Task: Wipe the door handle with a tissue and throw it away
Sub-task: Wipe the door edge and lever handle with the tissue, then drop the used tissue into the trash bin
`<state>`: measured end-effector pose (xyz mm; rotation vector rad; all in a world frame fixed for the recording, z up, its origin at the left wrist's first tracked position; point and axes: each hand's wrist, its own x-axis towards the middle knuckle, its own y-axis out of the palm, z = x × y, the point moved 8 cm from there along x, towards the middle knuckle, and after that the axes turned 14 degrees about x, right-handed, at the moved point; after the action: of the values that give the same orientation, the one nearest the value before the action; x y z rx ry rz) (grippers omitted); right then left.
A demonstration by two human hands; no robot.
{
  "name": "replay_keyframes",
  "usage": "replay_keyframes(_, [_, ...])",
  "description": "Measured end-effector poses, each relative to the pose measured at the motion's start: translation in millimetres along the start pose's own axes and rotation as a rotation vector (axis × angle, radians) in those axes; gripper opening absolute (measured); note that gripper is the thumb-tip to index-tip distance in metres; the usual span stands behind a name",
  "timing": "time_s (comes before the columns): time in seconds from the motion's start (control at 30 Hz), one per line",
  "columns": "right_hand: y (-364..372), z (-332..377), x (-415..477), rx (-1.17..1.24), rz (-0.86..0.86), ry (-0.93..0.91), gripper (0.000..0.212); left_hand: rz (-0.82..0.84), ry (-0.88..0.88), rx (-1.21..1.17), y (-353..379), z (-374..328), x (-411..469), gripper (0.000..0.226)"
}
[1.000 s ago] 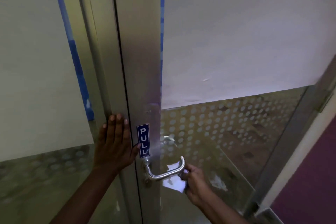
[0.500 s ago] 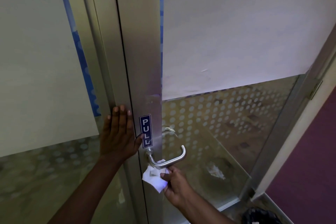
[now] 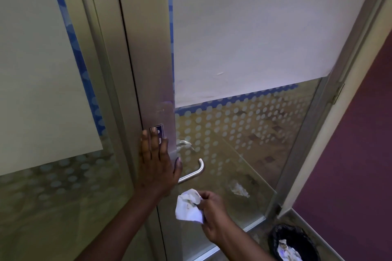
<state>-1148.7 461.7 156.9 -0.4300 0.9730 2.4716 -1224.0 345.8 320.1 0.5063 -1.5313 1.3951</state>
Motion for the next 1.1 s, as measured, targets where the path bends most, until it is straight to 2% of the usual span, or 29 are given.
replay_keyframes(0.13, [-28,39,-13,-0.087,-0.089,-0.2,0.016,0.049,0.009,-0.091,5,-35,-3,0.063])
replay_keyframes(0.23, [-51,78,-27,-0.189,-0.142,-0.433,0.018,0.008,0.059,-0.153,8,-66,-9,0.055])
replay_keyframes(0.33, [-76,110,-39,-0.28,-0.191,-0.581,0.02,-0.005,0.136,-0.219,17,-104,-18,0.056])
replay_keyframes(0.47, [-135,142,-42,-0.386,-0.339,-0.648,0.036,0.071,0.244,-0.283,41,-167,-33,0.065])
replay_keyframes(0.6, [-201,183,-44,-0.529,-0.478,-0.742,0.036,0.105,0.348,-0.372,68,-245,-49,0.073])
replay_keyframes(0.73, [-262,232,-45,-0.635,-0.476,-0.925,0.034,0.159,0.425,-0.421,97,-334,-60,0.07])
replay_keyframes(0.87, [-332,264,-20,-0.784,-0.495,-0.959,0.045,0.226,0.525,-0.486,131,-431,-76,0.068])
replay_keyframes(1.1, [-473,282,40,-0.868,-0.711,-0.958,0.027,0.382,0.708,-0.516,203,-582,-126,0.079])
